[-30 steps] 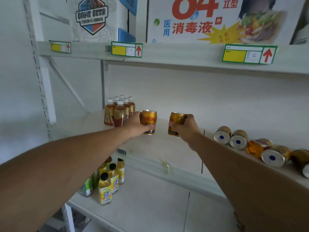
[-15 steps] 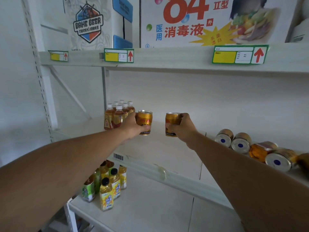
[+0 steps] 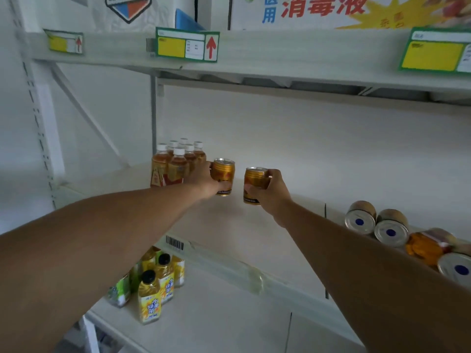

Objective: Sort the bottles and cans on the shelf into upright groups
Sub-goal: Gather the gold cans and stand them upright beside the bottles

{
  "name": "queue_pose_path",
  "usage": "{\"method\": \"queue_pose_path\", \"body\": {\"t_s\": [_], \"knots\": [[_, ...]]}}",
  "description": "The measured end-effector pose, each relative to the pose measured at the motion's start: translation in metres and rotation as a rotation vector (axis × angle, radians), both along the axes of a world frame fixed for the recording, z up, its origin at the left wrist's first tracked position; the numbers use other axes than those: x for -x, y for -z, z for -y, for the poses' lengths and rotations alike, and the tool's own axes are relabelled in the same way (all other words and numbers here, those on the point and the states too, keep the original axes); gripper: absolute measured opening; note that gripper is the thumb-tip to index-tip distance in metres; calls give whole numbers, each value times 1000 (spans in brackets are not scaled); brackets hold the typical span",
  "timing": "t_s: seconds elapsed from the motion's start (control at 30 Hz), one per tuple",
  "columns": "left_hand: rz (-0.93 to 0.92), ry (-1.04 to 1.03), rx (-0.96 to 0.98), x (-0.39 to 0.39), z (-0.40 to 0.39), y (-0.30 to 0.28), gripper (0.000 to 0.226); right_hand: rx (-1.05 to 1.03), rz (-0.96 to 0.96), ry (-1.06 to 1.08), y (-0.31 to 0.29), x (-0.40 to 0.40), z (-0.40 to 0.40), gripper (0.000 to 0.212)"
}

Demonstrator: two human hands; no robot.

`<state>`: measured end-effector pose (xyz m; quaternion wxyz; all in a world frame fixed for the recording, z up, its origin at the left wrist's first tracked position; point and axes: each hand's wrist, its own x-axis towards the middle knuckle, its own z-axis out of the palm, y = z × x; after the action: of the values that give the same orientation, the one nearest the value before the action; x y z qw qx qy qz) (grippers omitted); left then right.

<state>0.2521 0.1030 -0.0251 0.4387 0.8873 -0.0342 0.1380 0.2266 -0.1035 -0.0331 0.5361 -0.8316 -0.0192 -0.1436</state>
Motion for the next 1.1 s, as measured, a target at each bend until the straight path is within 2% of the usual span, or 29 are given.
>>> {"method": "queue_pose_path", "body": {"t_s": [0.3, 0.43, 0.67, 1.1], "knots": [[-17, 118, 61, -56, -6, 23, 74, -24, -24, 100, 17, -47, -24, 69], [-16, 152, 96, -73, -5, 35, 73, 33, -20, 114, 29, -64, -20, 73], [3, 213, -25, -95, 8, 41, 61, 115, 28, 127, 40, -82, -16, 67], [-73, 207, -50, -108, 4, 44, 63, 248, -5, 184, 44, -87, -19, 70]]}}
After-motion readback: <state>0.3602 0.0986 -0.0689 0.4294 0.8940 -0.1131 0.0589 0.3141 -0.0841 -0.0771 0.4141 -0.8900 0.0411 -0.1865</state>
